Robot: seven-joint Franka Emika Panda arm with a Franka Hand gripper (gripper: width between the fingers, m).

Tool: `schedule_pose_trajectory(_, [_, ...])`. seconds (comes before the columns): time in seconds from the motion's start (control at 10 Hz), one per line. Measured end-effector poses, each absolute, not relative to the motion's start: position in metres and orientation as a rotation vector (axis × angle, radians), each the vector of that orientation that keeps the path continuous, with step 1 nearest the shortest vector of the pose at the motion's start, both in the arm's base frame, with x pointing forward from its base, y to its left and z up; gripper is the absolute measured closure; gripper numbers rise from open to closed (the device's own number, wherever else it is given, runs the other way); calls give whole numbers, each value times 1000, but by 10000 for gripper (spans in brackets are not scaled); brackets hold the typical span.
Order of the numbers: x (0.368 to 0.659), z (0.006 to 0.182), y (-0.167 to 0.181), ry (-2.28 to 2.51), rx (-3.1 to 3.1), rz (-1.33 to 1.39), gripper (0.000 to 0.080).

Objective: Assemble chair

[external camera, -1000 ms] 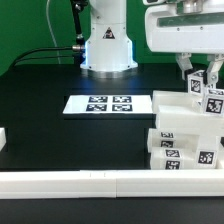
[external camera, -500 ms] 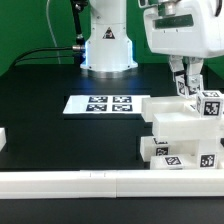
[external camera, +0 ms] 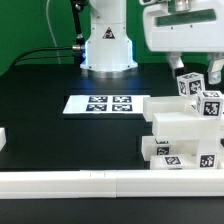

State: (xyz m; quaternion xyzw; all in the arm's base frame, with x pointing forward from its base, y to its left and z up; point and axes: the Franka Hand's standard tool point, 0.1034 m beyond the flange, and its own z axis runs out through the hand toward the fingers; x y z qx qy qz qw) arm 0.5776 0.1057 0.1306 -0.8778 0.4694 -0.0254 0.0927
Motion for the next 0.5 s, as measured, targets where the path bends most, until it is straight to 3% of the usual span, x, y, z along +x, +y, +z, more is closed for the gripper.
schedule_pose_trajectory(0.2, [578,130,108,934,-2823,-116,152])
schedule_pose_trajectory(0.5, [578,129,106,660,-2913,-141,151])
